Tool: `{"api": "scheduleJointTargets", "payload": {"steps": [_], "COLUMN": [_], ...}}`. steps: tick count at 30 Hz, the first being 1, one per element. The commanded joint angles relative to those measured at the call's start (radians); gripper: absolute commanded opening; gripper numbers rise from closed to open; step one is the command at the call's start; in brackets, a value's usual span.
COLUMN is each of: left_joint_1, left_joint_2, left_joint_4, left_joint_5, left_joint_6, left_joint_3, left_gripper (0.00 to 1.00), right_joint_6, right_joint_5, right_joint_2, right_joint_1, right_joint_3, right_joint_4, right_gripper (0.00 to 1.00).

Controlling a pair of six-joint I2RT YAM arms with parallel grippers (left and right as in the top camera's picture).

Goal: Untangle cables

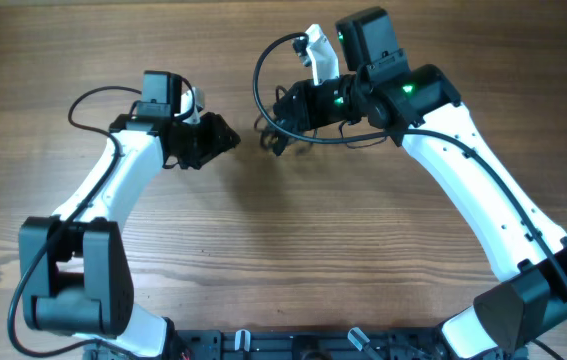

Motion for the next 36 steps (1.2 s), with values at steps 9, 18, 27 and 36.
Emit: {"api": "scheduleJointTargets", "payload": {"steps": [9, 18, 27, 36], "left_joint_1": [0.120, 0.120, 0.120, 0.119], "left_joint_2": [-0.189, -0.189, -0.189, -0.189], "left_joint_4": [0.062, 0.061, 0.058, 0.046], "left_joint_5": [0.196, 0.195, 0.177, 0.177], "left_joint_6": [0.051, 0.051, 0.051, 0.051], "left_joint_3": [0.015, 0.015, 0.015, 0.015], "left_gripper": [0.57, 0.59, 0.60, 0.61], "right_joint_6": [-0.191, -0.204, -0.119, -0.061], "right_joint_5": [0.006, -0.053, 0.031, 0.109], "right_joint_2": [0.005, 0.153, 0.248, 0.248], "right_joint_1": [0.005, 0.031, 0.076, -0.015], "right_joint_3": [0.013, -0.005, -0.005, -0.005], "right_joint_4": [-0.021, -0.108, -0.230, -0.312], "right_gripper": [0.04, 0.04, 0.05, 0.07]}}
